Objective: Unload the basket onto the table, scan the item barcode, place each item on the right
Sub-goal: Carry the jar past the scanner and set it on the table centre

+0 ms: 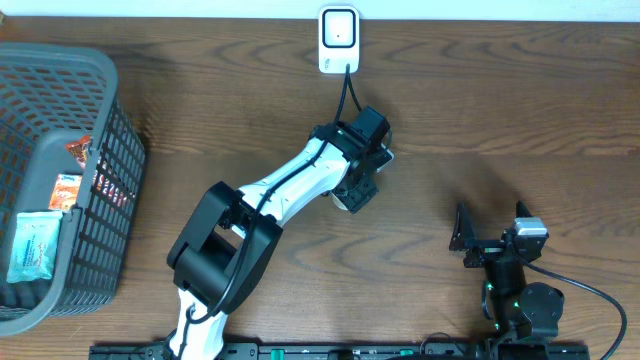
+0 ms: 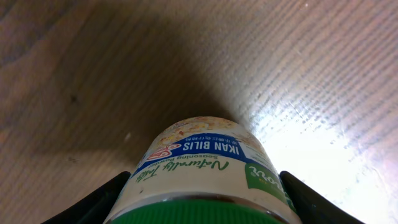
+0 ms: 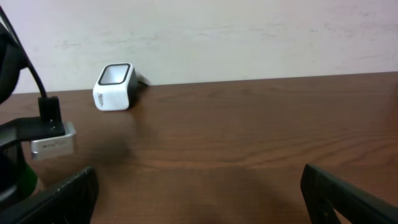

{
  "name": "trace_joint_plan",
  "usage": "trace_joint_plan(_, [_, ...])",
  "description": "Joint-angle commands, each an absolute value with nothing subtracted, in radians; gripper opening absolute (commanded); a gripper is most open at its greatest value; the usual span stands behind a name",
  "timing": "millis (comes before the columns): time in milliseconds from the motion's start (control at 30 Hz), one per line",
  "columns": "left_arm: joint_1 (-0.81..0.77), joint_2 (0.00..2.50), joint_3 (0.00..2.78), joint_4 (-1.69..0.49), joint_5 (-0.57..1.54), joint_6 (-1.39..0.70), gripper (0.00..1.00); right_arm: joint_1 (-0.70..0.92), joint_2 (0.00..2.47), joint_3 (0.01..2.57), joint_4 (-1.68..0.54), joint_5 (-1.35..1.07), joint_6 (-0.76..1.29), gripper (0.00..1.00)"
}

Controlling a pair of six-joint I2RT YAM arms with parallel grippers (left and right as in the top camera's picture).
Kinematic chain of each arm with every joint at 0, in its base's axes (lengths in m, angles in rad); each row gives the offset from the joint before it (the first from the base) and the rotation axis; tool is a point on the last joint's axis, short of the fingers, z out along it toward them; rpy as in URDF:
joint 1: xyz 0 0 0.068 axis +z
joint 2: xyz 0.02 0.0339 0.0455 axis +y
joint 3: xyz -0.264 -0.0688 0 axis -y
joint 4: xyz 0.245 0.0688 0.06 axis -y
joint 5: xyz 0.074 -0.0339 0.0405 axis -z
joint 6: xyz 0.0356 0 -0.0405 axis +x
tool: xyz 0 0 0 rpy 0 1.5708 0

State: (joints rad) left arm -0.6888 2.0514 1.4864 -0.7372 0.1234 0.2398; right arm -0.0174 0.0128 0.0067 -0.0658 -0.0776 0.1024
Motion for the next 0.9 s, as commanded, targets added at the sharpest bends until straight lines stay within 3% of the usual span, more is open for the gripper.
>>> trace_joint_plan(0, [-0.684, 2.070, 1.490, -0.721, 0.111, 0.272, 0.66, -0.013, 0.009, 0.006, -0.069, -0.076, 0.115, 0.99])
trace_joint_plan(167, [-0.684, 2.081, 1.490, -0.736, 0.110, 0.290, 0.75, -0.013, 0.009, 0.006, -0.069, -0.076, 0.115, 0.99])
trace_joint_plan(333, [-0.684, 2.038, 1.494, -0.792, 0.039, 0.310, 0.94, -0.013, 0.009, 0.006, -0.069, -0.076, 0.115, 0.99])
trace_joint_plan(500, [-0.684, 1.896, 1.552, -0.878, 0.052, 0.317, 0.94, -0.013, 0.009, 0.006, -0.069, -0.076, 0.115, 0.99])
trace_joint_plan(667, [-0.683, 1.613, 1.571, -0.894, 0.197, 0.317, 0.95, -0.013, 0.009, 0.006, -0.069, -0.076, 0.115, 0.99])
trace_joint_plan(767, [-0.665, 1.438, 1.571, -0.918, 0.136, 0.308, 0.95, -0.013, 0.009, 0.006, -0.069, -0.076, 0.115, 0.99])
trace_joint_plan(867, [-0.572, 1.297, 1.571, -0.924, -0.057, 0.187, 0.95, -0.013, 0.009, 0.006, -0.069, -0.076, 0.115, 0.99])
